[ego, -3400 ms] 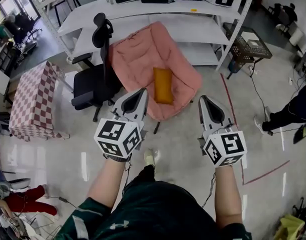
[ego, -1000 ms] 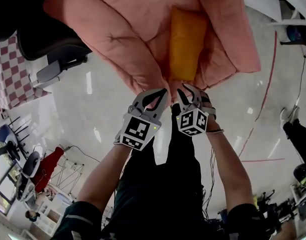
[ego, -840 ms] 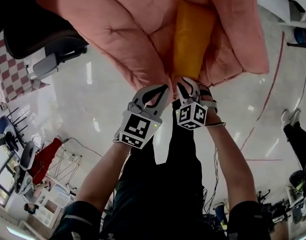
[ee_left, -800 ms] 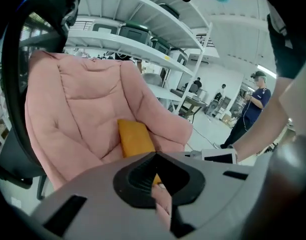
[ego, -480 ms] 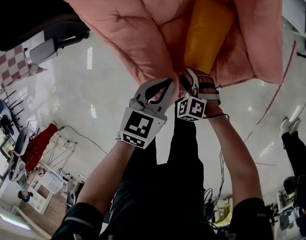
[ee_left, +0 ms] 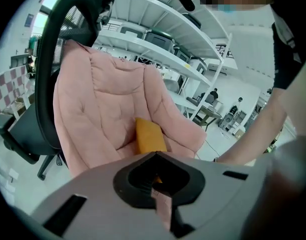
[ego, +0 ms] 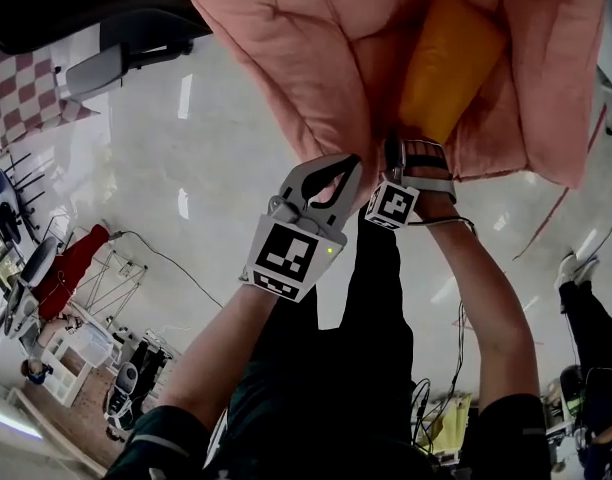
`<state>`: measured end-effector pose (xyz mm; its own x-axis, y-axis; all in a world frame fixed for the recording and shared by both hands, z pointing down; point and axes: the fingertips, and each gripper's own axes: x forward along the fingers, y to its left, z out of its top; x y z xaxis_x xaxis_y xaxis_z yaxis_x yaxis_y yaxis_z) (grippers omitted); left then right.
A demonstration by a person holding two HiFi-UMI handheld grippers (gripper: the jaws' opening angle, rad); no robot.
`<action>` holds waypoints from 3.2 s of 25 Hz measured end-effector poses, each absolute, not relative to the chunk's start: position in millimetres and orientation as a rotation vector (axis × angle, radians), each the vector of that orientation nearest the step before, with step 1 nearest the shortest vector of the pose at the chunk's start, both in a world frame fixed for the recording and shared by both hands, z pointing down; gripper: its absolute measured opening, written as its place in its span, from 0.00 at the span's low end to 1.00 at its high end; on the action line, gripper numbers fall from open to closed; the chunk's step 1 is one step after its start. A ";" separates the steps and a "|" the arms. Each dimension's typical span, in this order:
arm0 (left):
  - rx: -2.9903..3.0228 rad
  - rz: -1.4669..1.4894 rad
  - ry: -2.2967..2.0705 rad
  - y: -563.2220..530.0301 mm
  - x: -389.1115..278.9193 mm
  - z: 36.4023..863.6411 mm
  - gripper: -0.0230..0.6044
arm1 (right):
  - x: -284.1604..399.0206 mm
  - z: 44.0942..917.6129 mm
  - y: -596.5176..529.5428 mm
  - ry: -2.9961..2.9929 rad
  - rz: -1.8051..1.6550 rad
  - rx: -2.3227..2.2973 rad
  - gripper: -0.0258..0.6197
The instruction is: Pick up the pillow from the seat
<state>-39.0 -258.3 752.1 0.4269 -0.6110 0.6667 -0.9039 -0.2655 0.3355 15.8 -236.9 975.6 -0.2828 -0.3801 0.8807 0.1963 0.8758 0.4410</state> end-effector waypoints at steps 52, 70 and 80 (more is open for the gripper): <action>2.285 0.200 -1.480 -275.8 -76.7 414.8 0.04 | 59.4 447.0 -308.4 -2.531 0.361 1.295 0.06; 2.477 -0.026 -1.511 -259.9 -115.0 231.6 0.04 | 77.8 233.3 -275.1 -2.671 0.038 1.503 0.06; 2.560 -0.090 -1.492 -248.5 -131.8 178.6 0.04 | 56.6 174.5 -252.4 -2.700 -0.110 1.516 0.06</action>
<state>-131.8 -248.5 178.6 0.4954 -0.8679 0.0368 -0.8572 -0.4816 0.1824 56.6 -252.4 174.5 -0.5205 -0.8538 0.0028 -0.8508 0.5189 0.0832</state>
